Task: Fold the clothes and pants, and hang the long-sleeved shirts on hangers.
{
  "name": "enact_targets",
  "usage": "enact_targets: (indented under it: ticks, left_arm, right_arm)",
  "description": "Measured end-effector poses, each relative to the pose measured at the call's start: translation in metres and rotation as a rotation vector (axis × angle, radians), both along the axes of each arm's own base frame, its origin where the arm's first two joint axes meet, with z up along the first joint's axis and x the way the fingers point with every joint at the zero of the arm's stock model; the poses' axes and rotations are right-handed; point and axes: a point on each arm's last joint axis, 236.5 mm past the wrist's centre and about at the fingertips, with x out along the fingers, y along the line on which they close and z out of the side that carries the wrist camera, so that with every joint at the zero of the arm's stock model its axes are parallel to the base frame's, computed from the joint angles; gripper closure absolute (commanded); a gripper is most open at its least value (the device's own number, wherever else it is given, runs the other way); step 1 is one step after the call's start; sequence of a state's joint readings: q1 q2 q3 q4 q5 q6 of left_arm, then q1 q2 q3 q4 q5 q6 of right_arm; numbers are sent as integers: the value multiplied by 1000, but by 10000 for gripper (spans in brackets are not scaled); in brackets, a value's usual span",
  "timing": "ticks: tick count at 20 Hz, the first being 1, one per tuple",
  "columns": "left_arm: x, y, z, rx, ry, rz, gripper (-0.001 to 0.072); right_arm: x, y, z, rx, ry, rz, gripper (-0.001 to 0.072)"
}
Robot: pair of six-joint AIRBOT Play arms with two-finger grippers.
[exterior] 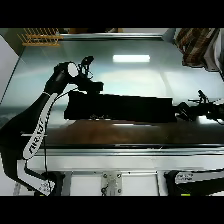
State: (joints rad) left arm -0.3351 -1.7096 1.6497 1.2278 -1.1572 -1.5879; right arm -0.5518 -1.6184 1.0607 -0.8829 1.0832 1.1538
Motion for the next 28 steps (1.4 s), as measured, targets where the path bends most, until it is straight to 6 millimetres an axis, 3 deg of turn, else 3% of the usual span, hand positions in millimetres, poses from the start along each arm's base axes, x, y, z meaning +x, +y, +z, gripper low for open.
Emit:
enact_targets:
  ticks: [4, 6, 7, 11, 13, 16, 19, 25, 28]
  left_arm:
    - [-7, -19, 1, -5, -14, -35, 696]
    - [-7, -26, 2, -11, -29, -43, 696]
    - [-6, -30, 3, -19, -34, -39, 696]
    - [1, -46, 4, -61, -58, -3, 696]
    - [3, -57, -4, -75, -55, 7, 696]
    - [6, -86, -24, -112, -26, -1, 696]
    - [7, -124, -46, -153, 5, -30, 696]
    - [-9, -185, -89, -176, 67, -122, 696]
    - [-21, -197, -106, -166, 95, -150, 696]
  right_arm:
    - [10, 36, -6, 70, -12, 59, 234]
    - [14, 47, -10, 67, -17, 81, 610]
    - [14, 50, -13, 64, -14, 91, 695]
    - [19, 50, -10, 31, -29, 113, 701]
    - [20, 42, 4, -11, -27, 130, 701]
    - [22, 29, 41, -96, -18, 193, 701]
    - [26, 24, 94, -184, -27, 249, 701]
    - [43, 63, 187, -278, -108, 334, 701]
    - [50, 93, 218, -293, -160, 373, 701]
